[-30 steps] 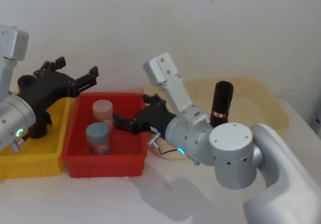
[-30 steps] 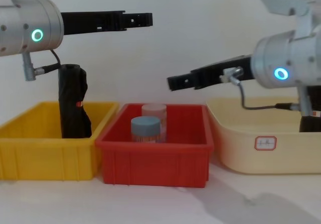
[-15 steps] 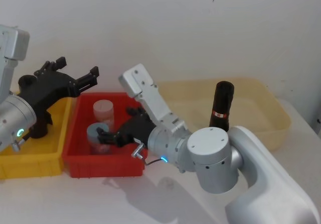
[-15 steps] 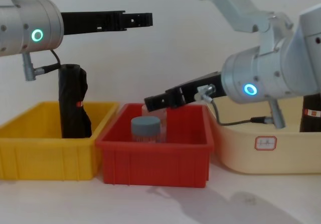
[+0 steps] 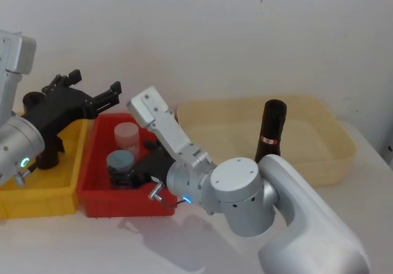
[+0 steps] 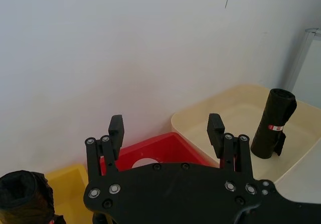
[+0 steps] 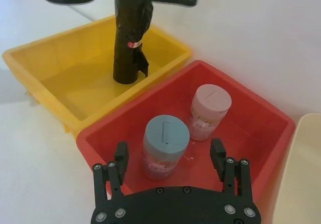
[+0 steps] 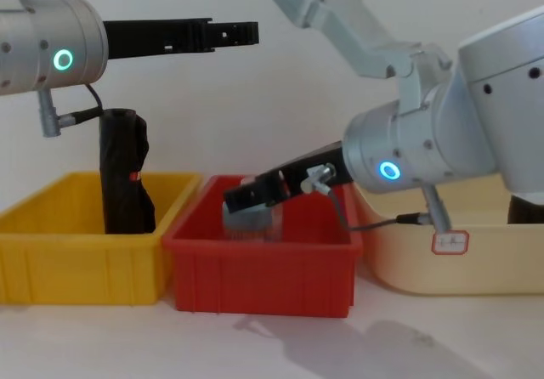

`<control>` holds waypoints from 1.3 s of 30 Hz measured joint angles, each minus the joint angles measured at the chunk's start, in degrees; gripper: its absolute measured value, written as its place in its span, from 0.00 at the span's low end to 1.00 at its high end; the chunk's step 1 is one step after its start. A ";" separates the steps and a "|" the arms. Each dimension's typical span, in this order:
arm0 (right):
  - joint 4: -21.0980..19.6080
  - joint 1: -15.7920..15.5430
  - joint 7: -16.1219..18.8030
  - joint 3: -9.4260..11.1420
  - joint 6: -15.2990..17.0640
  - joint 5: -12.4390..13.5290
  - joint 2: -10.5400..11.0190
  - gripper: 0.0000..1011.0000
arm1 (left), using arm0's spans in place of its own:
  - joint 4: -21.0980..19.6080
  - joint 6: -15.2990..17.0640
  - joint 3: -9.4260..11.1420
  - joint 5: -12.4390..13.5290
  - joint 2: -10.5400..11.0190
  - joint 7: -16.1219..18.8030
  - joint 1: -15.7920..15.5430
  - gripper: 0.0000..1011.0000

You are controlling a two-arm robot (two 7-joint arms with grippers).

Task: Pick up the garbage bag with the one hand and transfer it to the other hand.

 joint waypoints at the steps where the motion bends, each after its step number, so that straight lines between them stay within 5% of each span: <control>1: 0.36 0.15 0.03 -0.10 -0.02 -0.06 -0.13 0.99 | 0.00 0.00 0.00 0.00 0.00 0.00 0.00 0.99; 39: 13.27 5.56 1.41 -0.63 -2.70 -2.18 -4.42 0.99 | 0.00 0.00 0.00 0.00 0.00 0.00 0.00 0.99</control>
